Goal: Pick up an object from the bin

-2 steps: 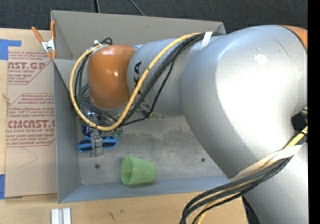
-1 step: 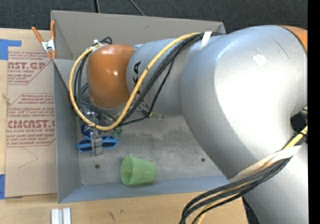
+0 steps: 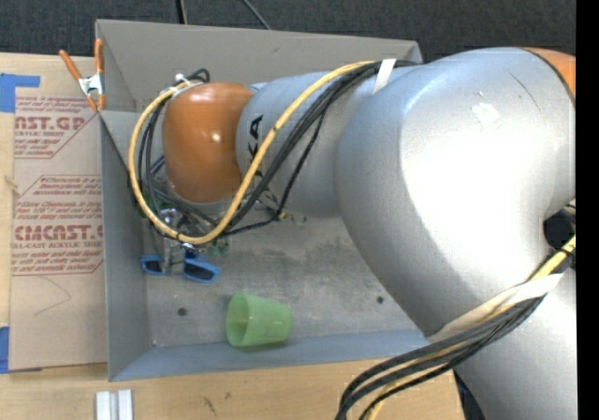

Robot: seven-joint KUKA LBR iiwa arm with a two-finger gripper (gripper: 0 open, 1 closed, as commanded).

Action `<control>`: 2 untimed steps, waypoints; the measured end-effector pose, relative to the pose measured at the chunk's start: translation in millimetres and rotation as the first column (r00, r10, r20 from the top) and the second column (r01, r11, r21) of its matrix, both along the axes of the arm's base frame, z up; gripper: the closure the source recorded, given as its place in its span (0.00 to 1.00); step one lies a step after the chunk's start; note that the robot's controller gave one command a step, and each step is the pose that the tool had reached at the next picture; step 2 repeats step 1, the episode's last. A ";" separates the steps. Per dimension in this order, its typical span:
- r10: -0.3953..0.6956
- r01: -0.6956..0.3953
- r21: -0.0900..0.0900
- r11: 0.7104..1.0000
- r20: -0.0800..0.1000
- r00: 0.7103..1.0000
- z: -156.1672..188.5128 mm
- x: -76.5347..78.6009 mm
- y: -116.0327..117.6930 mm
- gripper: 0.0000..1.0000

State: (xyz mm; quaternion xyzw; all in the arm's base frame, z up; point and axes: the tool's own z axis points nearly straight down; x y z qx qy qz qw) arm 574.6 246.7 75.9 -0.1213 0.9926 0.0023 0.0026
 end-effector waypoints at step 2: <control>0.000 0.000 -0.001 1.000 0.006 1.000 99.1 2.2 1.4 1.00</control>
Offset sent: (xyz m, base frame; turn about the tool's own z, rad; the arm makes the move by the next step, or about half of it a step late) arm 0.0000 0.0000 0.0936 0.0000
